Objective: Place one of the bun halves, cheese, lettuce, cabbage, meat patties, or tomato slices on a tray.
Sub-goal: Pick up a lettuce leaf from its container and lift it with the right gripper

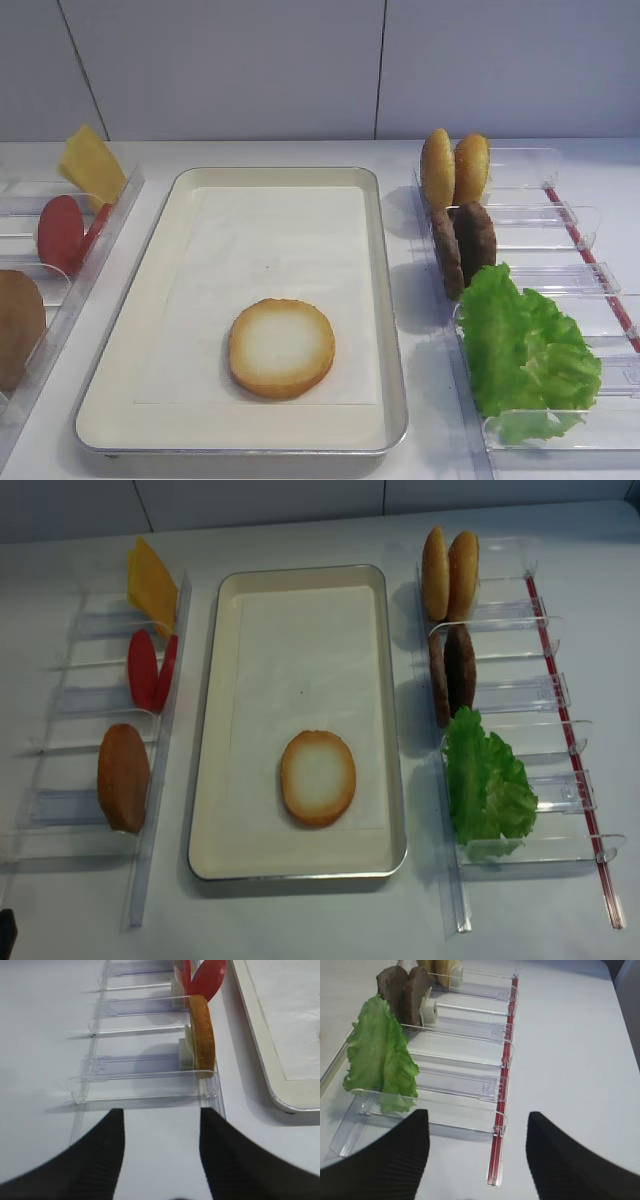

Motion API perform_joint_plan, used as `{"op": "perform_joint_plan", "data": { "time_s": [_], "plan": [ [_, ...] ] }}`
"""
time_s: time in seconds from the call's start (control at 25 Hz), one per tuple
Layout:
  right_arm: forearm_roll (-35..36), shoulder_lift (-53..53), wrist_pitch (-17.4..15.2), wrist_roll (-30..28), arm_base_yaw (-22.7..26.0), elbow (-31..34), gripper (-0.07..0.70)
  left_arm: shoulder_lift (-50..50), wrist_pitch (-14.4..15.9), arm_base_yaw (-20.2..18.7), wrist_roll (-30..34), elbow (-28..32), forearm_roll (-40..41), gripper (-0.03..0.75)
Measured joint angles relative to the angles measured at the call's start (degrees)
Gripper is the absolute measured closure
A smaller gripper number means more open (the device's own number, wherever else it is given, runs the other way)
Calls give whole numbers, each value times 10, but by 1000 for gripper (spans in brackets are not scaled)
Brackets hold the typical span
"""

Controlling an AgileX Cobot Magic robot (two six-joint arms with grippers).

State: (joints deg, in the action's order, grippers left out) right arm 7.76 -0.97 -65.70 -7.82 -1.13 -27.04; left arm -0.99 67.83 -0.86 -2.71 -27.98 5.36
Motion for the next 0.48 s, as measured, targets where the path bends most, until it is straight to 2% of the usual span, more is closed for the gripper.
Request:
{"op": "perform_joint_plan", "data": {
  "time_s": [0.48],
  "plan": [
    [32,0,5,13,0,0,184,0,0,0,0,0,0,374]
  ]
}}
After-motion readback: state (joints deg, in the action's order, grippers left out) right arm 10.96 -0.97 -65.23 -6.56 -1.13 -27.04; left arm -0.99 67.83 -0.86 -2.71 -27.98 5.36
